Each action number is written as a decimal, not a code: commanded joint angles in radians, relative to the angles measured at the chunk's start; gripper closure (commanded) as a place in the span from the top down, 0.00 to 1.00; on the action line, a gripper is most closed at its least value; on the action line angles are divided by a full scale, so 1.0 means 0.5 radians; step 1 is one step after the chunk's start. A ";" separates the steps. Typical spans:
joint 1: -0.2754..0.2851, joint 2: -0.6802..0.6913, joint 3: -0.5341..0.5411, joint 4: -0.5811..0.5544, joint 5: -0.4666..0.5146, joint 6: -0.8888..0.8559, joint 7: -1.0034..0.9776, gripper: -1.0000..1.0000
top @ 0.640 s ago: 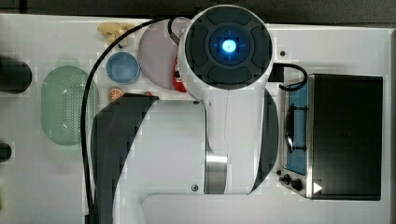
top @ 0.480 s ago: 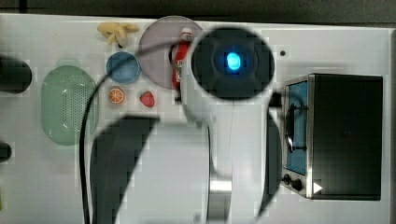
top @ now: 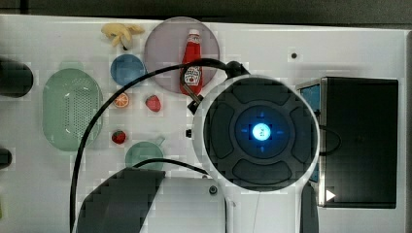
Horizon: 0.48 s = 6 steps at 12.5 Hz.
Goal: Pick ketchup from plate and place it on table.
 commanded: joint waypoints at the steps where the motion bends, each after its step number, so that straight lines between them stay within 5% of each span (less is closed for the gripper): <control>1: 0.016 0.139 0.019 0.014 0.020 0.073 -0.168 1.00; 6: 0.037 0.383 0.031 0.019 0.020 0.237 -0.568 1.00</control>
